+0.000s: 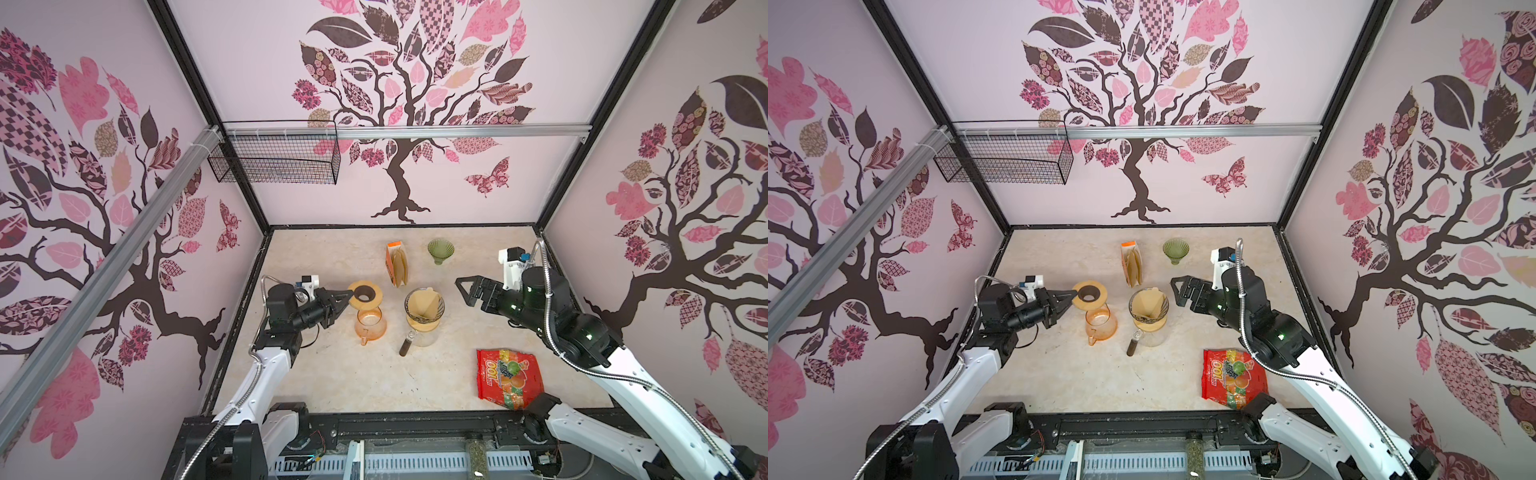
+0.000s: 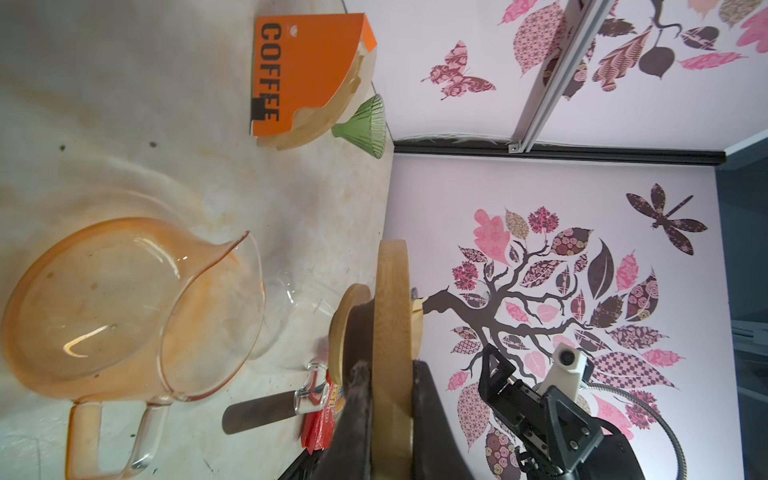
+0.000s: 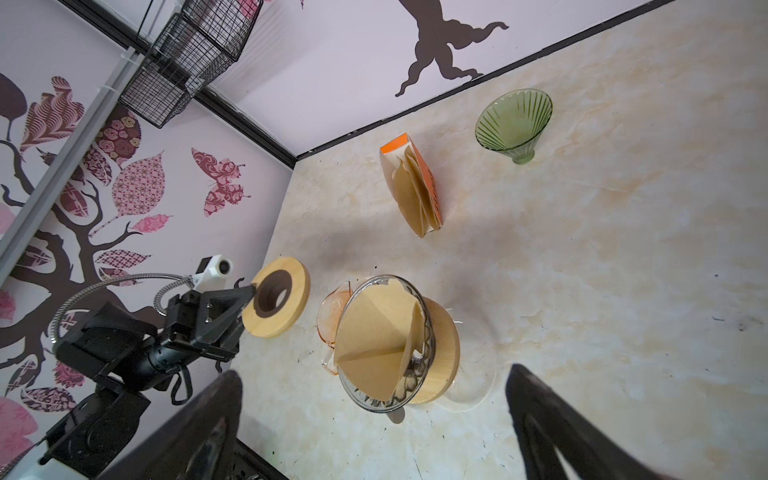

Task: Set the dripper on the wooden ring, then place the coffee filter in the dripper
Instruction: 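Lift the wooden ring and carry it over the orange pitcher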

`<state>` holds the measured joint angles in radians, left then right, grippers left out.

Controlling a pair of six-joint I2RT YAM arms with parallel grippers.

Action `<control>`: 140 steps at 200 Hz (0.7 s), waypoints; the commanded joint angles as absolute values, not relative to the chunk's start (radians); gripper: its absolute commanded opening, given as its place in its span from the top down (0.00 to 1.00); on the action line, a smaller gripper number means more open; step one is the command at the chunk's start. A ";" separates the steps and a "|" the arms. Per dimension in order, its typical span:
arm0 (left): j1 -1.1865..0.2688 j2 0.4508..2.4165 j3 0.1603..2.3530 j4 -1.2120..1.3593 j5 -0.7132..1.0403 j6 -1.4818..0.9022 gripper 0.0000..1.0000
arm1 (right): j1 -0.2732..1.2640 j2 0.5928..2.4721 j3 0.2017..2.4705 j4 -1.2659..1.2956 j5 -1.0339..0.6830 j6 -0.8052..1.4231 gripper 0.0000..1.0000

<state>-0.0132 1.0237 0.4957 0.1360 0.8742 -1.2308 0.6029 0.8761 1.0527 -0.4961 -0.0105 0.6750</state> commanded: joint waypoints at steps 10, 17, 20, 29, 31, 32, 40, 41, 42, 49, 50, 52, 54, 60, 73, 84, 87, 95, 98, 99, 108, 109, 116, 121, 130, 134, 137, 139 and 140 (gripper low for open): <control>-0.047 1.020 0.465 0.097 0.821 -1.179 0.95 | 0.604 0.878 1.052 -0.450 -0.054 0.700 0.00; -0.050 1.030 0.459 0.106 0.821 -1.182 0.95 | 0.604 0.877 1.047 -0.448 -0.062 0.703 0.00; -0.050 1.036 0.458 0.110 0.821 -1.181 0.95 | 0.603 0.877 1.046 -0.448 -0.066 0.703 0.00; -0.051 1.050 0.457 0.116 0.822 -1.176 0.95 | 0.604 0.878 1.045 -0.450 -0.076 0.704 0.00; -0.052 1.052 0.458 0.116 0.821 -1.174 0.95 | 0.604 0.878 1.044 -0.450 -0.078 0.704 0.00; -0.052 1.053 0.458 0.117 0.821 -1.174 0.95 | 0.604 0.877 1.044 -0.449 -0.080 0.703 0.00; -0.051 1.064 0.460 0.117 0.818 -1.170 0.95 | 0.604 0.879 1.041 -0.451 -0.088 0.703 0.00; -0.051 1.065 0.460 0.117 0.818 -1.170 0.95 | 0.604 0.879 1.040 -0.452 -0.089 0.702 0.00; -0.051 1.066 0.460 0.117 0.816 -1.170 0.95 | 0.604 0.879 1.039 -0.452 -0.090 0.701 0.00; -0.052 1.077 0.462 0.117 0.811 -1.166 0.95 | 0.604 0.882 1.039 -0.457 -0.096 0.701 0.00; -0.052 1.077 0.464 0.117 0.810 -1.164 0.95 | 0.604 0.883 1.039 -0.458 -0.097 0.700 0.00; -0.051 1.080 0.463 0.117 0.808 -1.163 0.95 | 0.604 0.884 1.039 -0.460 -0.099 0.700 0.00; -0.051 1.082 0.464 0.117 0.807 -1.162 0.95 | 0.604 0.886 1.039 -0.461 -0.100 0.700 0.00; -0.053 1.090 0.466 0.116 0.801 -1.156 0.95 | 0.604 0.889 1.040 -0.466 -0.104 0.700 0.00; -0.052 1.106 0.462 0.118 0.790 -1.150 0.95 | 0.604 0.892 1.035 -0.465 -0.113 0.701 0.00; -0.055 1.120 0.461 0.123 0.788 -1.146 0.95 | 0.604 0.896 1.035 -0.465 -0.118 0.703 0.00; -0.056 1.124 0.462 0.123 0.788 -1.145 0.95 | 0.604 0.898 1.037 -0.465 -0.118 0.703 0.00; -0.057 1.131 0.462 0.125 0.788 -1.142 0.95 | 0.603 0.901 1.038 -0.468 -0.121 0.701 0.00; -0.058 1.132 0.463 0.124 0.788 -1.142 0.95 | 0.603 0.901 1.040 -0.469 -0.122 0.700 0.00; -0.058 1.133 0.463 0.124 0.788 -1.142 0.95 | 0.604 0.901 1.040 -0.469 -0.123 0.700 0.00; -0.059 1.135 0.462 0.123 0.786 -1.137 0.95 | 0.604 0.904 1.042 -0.471 -0.125 0.697 0.00; -0.059 1.138 0.464 0.123 0.786 -1.136 0.95 | 0.604 0.904 1.042 -0.471 -0.125 0.697 0.00; -0.059 1.140 0.463 0.123 0.784 -1.133 0.95 | 0.603 0.904 1.040 -0.474 -0.128 0.697 0.00; -0.059 1.144 0.462 0.123 0.784 -1.130 0.95 | 0.604 0.906 1.040 -0.474 -0.127 0.698 0.00; -0.061 1.152 0.460 0.123 0.783 -1.126 0.95 | 0.603 0.906 1.039 -0.474 -0.129 0.698 0.00; -0.061 1.153 0.460 0.124 0.782 -1.125 0.95 | 0.604 0.906 1.038 -0.474 -0.130 0.697 0.00; -0.060 1.156 0.461 0.125 0.781 -1.125 0.95 | 0.603 0.905 1.038 -0.474 -0.130 0.697 0.00; -0.061 1.156 0.460 0.124 0.779 -1.123 0.95 | 0.604 0.906 1.038 -0.473 -0.130 0.697 0.00; -0.061 1.157 0.460 0.124 0.779 -1.122 0.95 | 0.603 0.906 1.038 -0.473 -0.130 0.698 0.00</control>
